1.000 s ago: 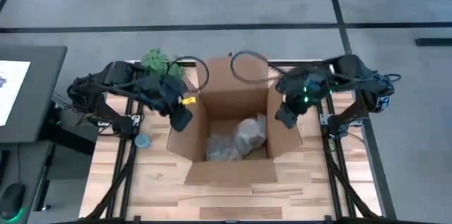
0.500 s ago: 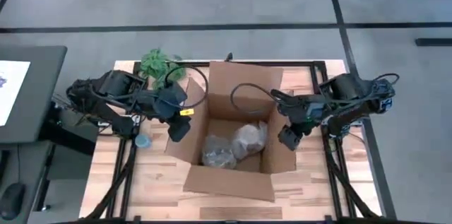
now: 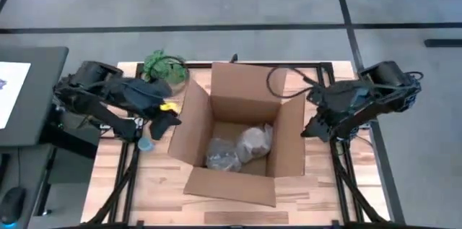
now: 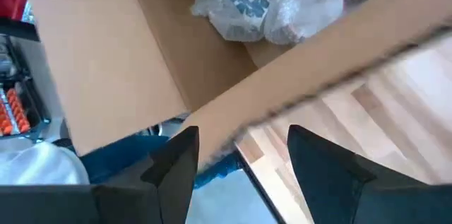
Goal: Wrap mug
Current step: Close the box
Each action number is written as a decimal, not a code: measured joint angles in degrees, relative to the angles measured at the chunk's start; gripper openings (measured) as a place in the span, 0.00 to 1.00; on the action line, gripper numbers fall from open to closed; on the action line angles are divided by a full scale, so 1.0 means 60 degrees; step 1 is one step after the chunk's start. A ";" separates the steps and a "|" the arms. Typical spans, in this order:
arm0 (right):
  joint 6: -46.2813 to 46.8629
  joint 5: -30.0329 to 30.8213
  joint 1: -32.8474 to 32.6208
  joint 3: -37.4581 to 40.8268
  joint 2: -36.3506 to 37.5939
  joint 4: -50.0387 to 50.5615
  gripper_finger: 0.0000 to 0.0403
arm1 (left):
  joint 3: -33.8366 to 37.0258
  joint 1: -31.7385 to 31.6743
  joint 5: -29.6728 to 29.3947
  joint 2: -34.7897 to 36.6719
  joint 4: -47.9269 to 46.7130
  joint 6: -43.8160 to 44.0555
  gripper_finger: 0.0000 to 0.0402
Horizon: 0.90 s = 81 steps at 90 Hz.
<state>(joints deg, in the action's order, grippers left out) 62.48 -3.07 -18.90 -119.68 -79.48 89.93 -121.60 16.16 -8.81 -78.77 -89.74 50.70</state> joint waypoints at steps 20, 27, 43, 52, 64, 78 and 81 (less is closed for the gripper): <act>0.0492 -0.1331 -0.1097 -0.0007 0.0547 0.0013 0.48 | 0.0078 0.0019 0.0687 0.0560 0.0003 0.1392 0.35; 0.0836 -0.1483 -0.1565 0.0189 0.0543 -0.0019 0.44 | 0.0510 0.0179 0.0795 0.0520 -0.0041 0.1456 0.27; 0.1235 -0.1020 -0.1923 0.1739 0.0510 0.0036 0.30 | 0.2354 0.0325 0.0935 0.0505 -0.0124 0.1274 0.08; 0.1408 -0.0375 -0.1916 0.2398 0.0506 0.0022 0.21 | 0.3124 0.0328 0.0572 0.0559 -0.0033 0.1283 0.02; 0.1588 -0.0014 -0.1912 0.2626 0.0506 -0.0006 0.13 | 0.3101 0.0508 0.0381 0.0511 0.0003 0.1274 0.02; 0.1585 -0.0011 -0.1915 0.2493 0.0513 -0.0059 0.09 | 0.1964 0.0880 0.0421 0.0482 0.0480 0.1078 0.00; 0.1579 -0.0011 -0.1912 0.2455 0.0519 -0.0064 0.09 | 0.1645 0.0952 0.0470 0.0482 0.0557 0.1080 0.00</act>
<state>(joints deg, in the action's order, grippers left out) 71.95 -3.14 -30.37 -104.95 -76.36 89.54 -111.73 21.87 -5.99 -75.88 -86.40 57.18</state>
